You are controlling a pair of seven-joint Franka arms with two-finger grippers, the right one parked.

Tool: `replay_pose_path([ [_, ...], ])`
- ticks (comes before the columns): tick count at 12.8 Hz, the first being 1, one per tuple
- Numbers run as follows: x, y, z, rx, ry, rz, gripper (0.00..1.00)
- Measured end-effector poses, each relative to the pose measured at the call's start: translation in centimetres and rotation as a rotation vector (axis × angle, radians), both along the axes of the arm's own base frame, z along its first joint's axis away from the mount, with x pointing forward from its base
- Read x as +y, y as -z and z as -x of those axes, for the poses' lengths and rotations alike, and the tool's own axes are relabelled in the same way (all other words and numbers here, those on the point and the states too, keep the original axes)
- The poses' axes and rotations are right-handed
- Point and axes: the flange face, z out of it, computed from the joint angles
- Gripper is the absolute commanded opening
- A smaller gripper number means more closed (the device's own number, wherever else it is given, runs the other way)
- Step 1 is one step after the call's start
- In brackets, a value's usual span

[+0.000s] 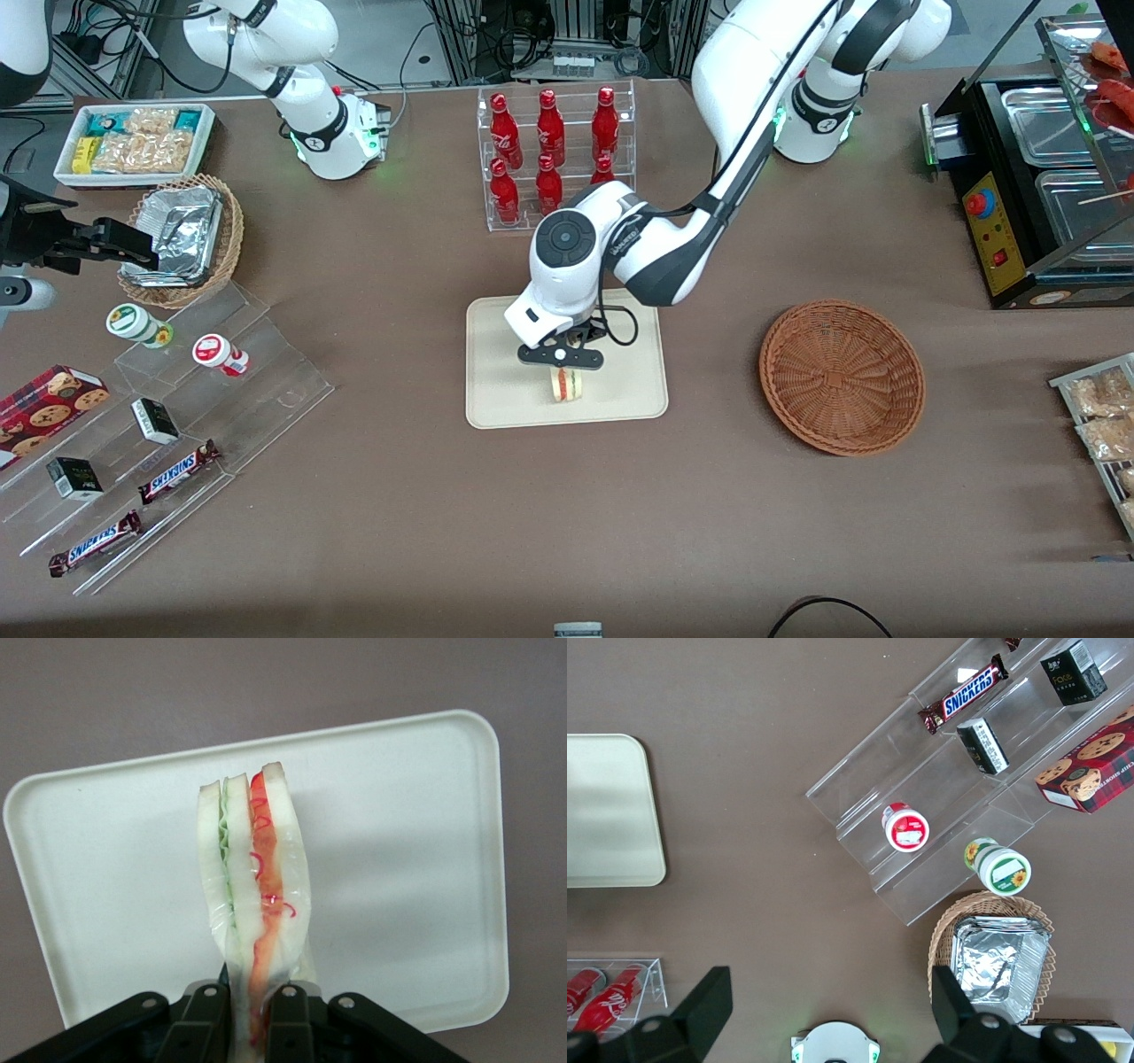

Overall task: Place sandwich from basket to tray
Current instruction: 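Lift the sandwich and carry it over the cream tray, then lower the sandwich onto the tray and open the left gripper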

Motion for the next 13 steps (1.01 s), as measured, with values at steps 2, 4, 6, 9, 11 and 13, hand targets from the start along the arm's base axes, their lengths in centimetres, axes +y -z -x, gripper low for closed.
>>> replay_pose_path([
  [2, -0.1, 1.1, 0.2, 0.008, 0.007, -0.014, 0.0],
  [4, -0.4, 2.9, 0.7, 0.016, 0.021, -0.038, 0.0],
  [6, -0.9, 4.8, 1.5, 0.032, 0.036, -0.055, 0.0],
  [9, -1.1, 6.0, 1.9, 0.043, 0.042, -0.066, 1.0],
  [11, -1.1, 6.1, 1.9, 0.043, 0.04, -0.068, 1.0],
  [13, -1.1, 6.0, 1.8, 0.042, 0.032, -0.067, 1.0],
])
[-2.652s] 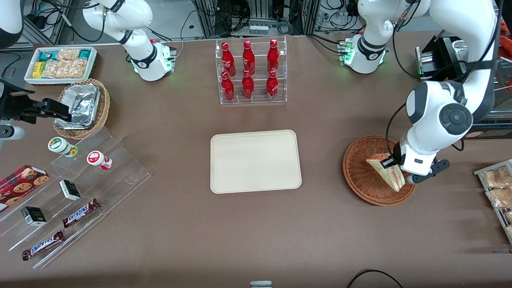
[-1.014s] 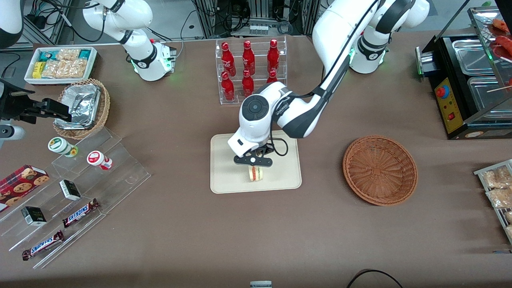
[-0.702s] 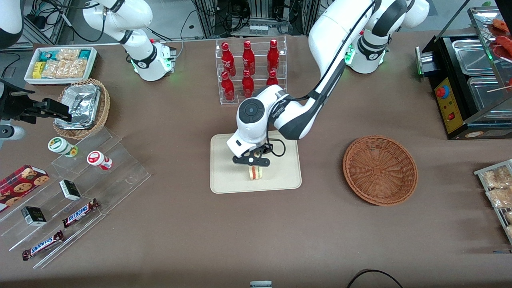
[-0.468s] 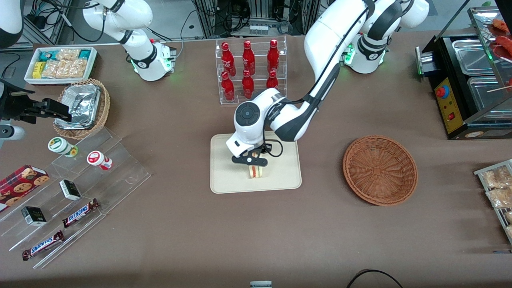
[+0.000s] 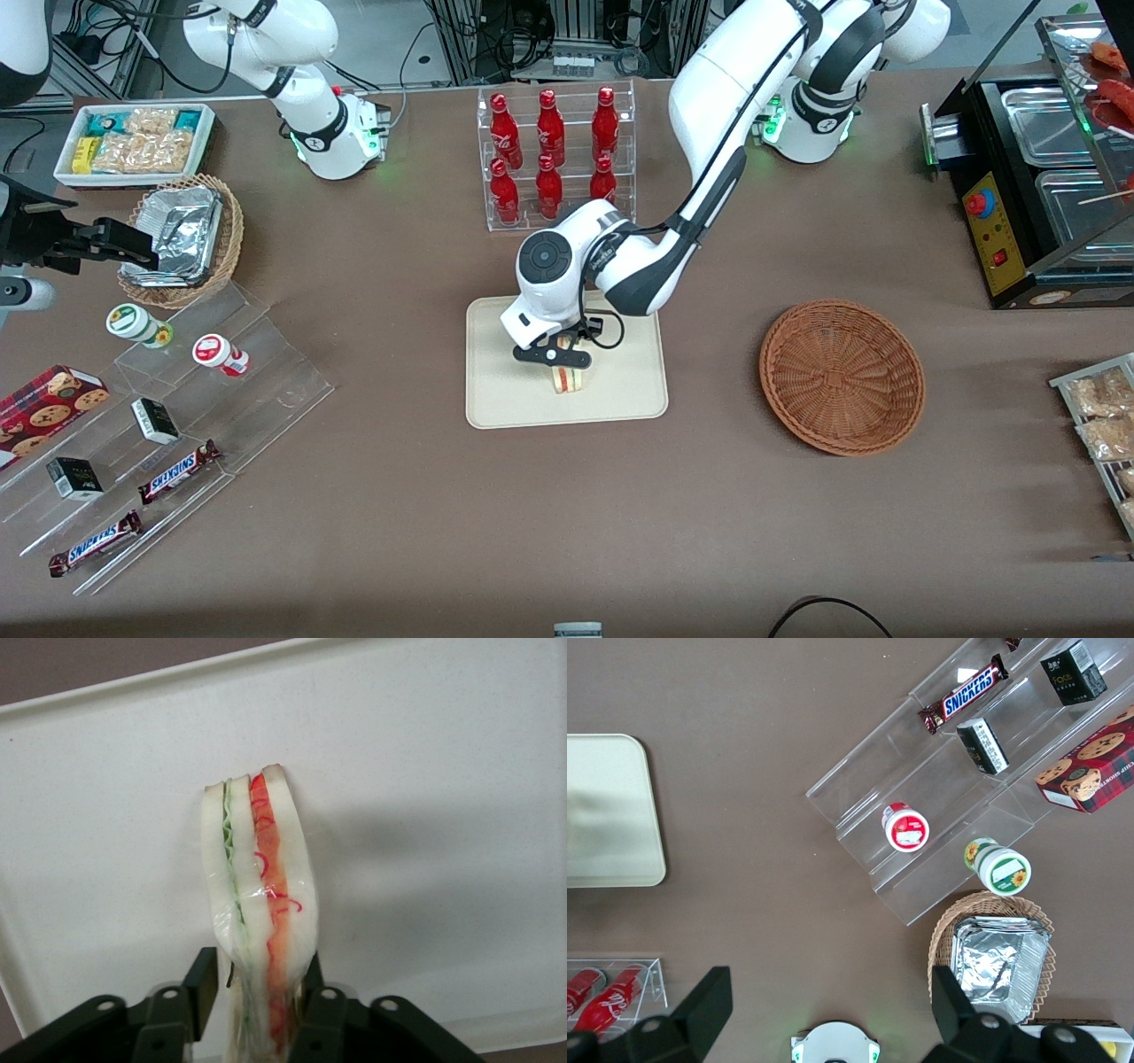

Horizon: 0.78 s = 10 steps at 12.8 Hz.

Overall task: Place sandwich from basket to tray
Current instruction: 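Lower the sandwich onto the tray and open the left gripper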

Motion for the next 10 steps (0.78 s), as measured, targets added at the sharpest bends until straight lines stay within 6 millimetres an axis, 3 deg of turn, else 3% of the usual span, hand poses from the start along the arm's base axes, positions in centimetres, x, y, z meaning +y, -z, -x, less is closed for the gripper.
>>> replay_pose_path([
  [3, -0.1, -0.7, -0.4, -0.013, -0.052, 0.007, 1.0],
  [5, -0.2, -2.6, -1.3, -0.044, -0.128, 0.026, 1.0],
  [8, 0.9, -8.0, -2.9, -0.102, -0.188, 0.048, 0.99],
  [10, 2.9, -12.2, -4.2, -0.139, -0.237, 0.043, 1.0],
])
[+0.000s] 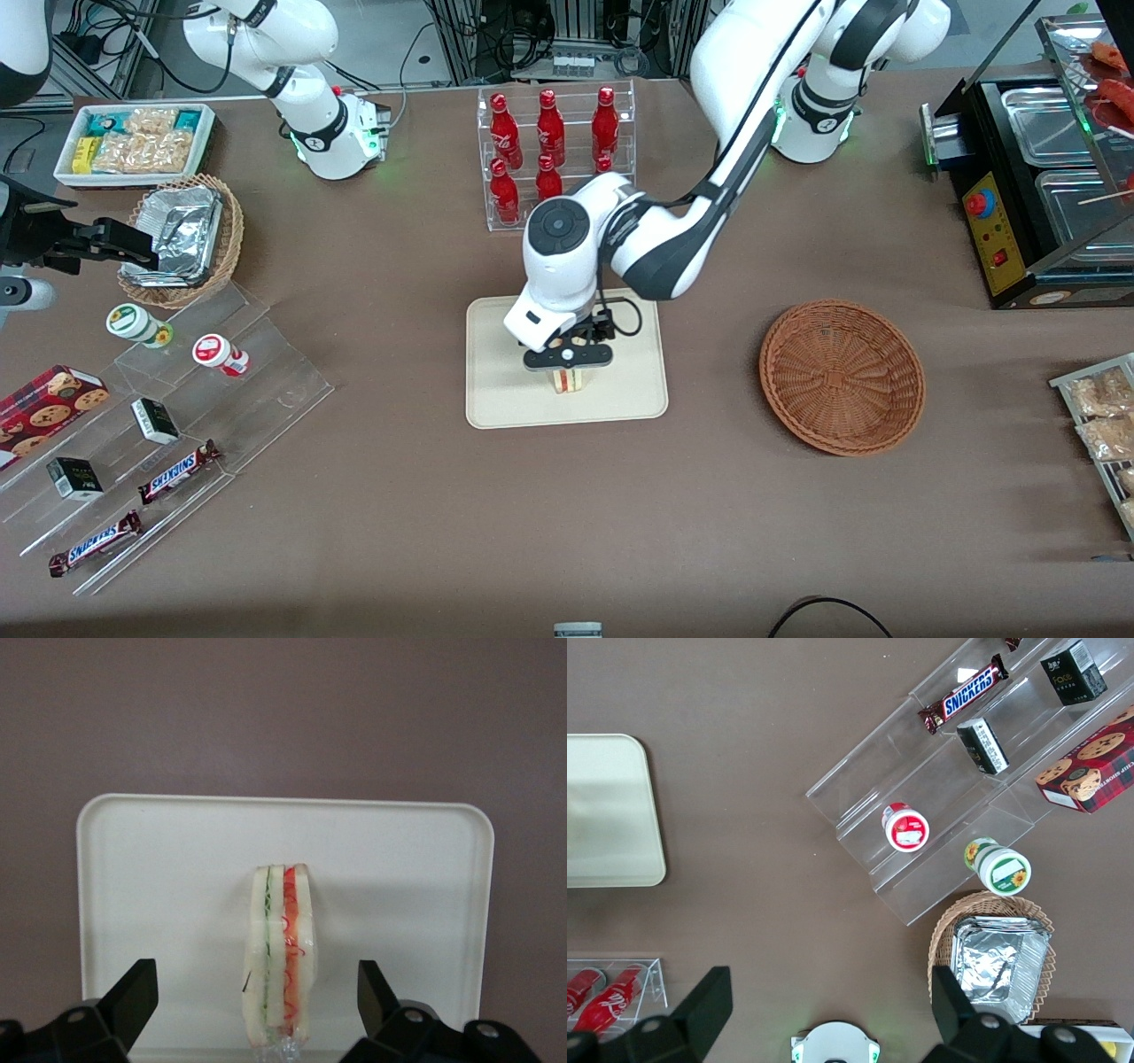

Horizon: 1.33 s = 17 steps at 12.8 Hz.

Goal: Place sandwich from basket to tray

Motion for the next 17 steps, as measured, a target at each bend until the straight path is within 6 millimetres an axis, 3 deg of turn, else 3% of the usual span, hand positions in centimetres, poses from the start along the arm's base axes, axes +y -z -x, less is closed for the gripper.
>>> replay_pose_path([
  [3, 5.1, -6.3, -2.0, -0.022, -0.084, -0.049, 1.0],
  [5, 9.3, -9.1, -3.3, -0.04, -0.148, -0.07, 1.0],
  [10, 20.1, -11.1, -4.3, -0.015, -0.161, -0.13, 1.0],
  [13, 26.5, -13.4, -5.0, -0.001, -0.136, -0.128, 1.0],
  [17, 33.6, -15.8, -5.9, 0.026, -0.091, -0.126, 1.0],
])
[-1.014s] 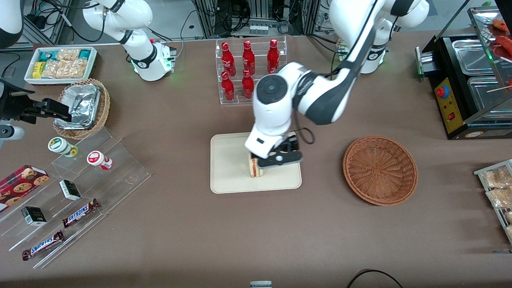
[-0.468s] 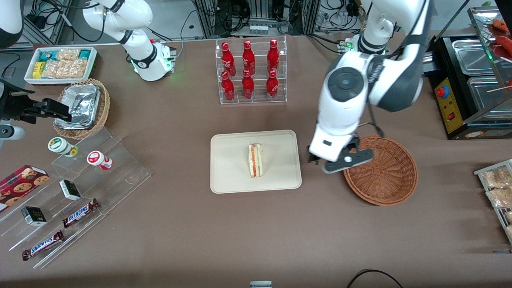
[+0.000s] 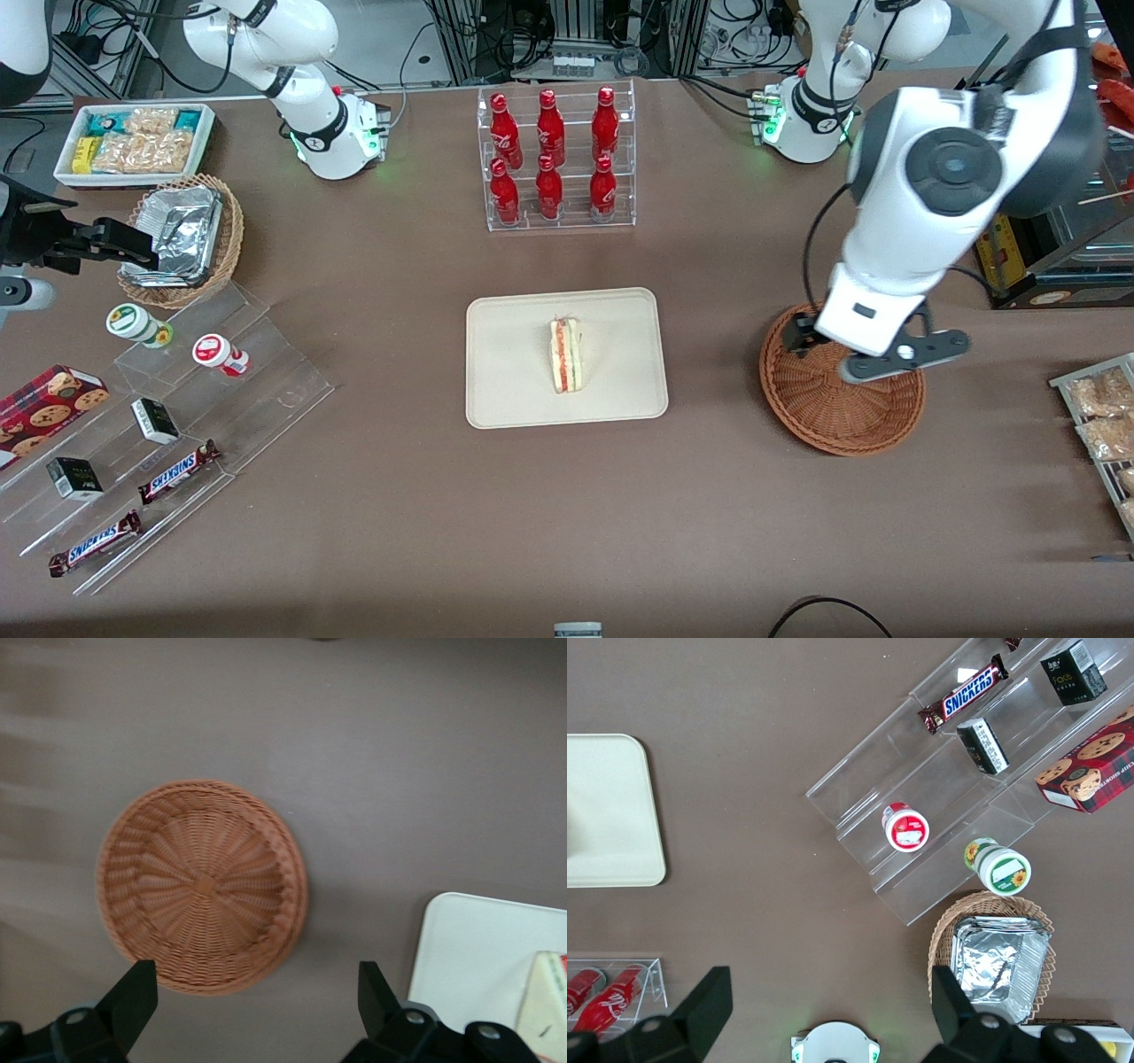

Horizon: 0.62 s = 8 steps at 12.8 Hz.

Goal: Place sandwich from basket to tray

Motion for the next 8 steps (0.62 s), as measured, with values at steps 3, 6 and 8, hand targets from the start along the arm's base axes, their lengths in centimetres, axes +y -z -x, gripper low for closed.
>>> replay_pose_path([
  [3, 4.2, -1.1, -0.4, 0.017, 0.022, 0.014, 1.0],
  [6, 8.0, -2.8, -0.4, 0.006, 0.016, 0.038, 1.0],
  [8, 10.1, -4.1, 0.1, 0.014, 0.029, 0.056, 1.0],
])
